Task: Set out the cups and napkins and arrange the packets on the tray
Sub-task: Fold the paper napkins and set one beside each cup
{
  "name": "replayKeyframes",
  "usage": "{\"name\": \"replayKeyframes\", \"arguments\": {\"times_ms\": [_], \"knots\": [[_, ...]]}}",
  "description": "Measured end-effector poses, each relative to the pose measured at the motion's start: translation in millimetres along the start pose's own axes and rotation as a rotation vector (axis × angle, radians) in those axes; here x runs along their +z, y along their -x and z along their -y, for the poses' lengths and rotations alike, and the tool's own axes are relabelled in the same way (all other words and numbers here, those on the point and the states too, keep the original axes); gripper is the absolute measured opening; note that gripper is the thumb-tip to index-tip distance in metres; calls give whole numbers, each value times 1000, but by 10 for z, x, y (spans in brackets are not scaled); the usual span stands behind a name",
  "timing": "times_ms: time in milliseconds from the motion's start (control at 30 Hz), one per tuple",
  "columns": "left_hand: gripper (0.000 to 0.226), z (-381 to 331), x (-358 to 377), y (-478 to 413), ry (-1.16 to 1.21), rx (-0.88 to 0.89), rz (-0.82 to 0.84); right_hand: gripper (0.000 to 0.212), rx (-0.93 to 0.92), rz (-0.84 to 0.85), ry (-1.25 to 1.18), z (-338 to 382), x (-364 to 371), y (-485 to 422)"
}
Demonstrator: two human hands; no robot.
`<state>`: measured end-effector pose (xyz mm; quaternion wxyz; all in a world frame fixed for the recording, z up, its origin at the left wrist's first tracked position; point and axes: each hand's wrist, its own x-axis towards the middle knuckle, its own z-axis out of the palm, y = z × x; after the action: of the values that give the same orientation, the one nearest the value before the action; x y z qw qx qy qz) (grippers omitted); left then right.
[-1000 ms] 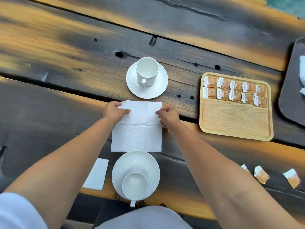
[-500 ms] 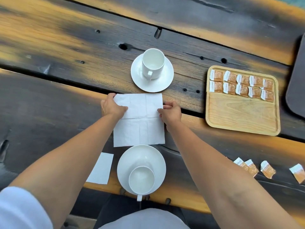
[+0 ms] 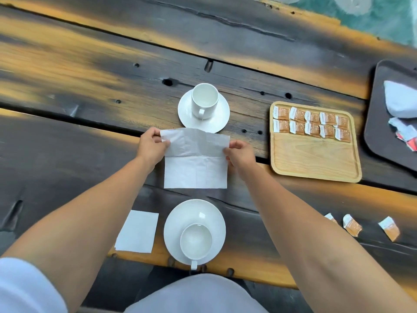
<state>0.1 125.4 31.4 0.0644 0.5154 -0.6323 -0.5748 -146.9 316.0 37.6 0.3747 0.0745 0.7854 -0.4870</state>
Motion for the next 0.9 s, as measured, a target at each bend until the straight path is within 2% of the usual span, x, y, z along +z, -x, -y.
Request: {"name": "replayKeyframes", "arguments": {"times_ms": [133,233,367,500,667,733,900], "knots": [[17,-85,-73,100,-10,62,58,30,-43,-2,68,47,-100,73],[23,-33,-123,214,-150,121,83,29,-65,-23,128,-3,-148,121],[15,112,-153,334,-328,147,138,32,-60,-40,232,-150,-201,160],[17,228,-65,423,-458,179,161,36,-37,-51,376,-344,-198,174],[15,378,66,419,-534,174,172,38,-5,-39,406,-566,-161,119],[20,440,90,414,-553,166,189,38,-5,-37,412,-615,-151,106],[51,512,106,409,-662,96,219,34,7,-3,436,-611,-141,111]]}}
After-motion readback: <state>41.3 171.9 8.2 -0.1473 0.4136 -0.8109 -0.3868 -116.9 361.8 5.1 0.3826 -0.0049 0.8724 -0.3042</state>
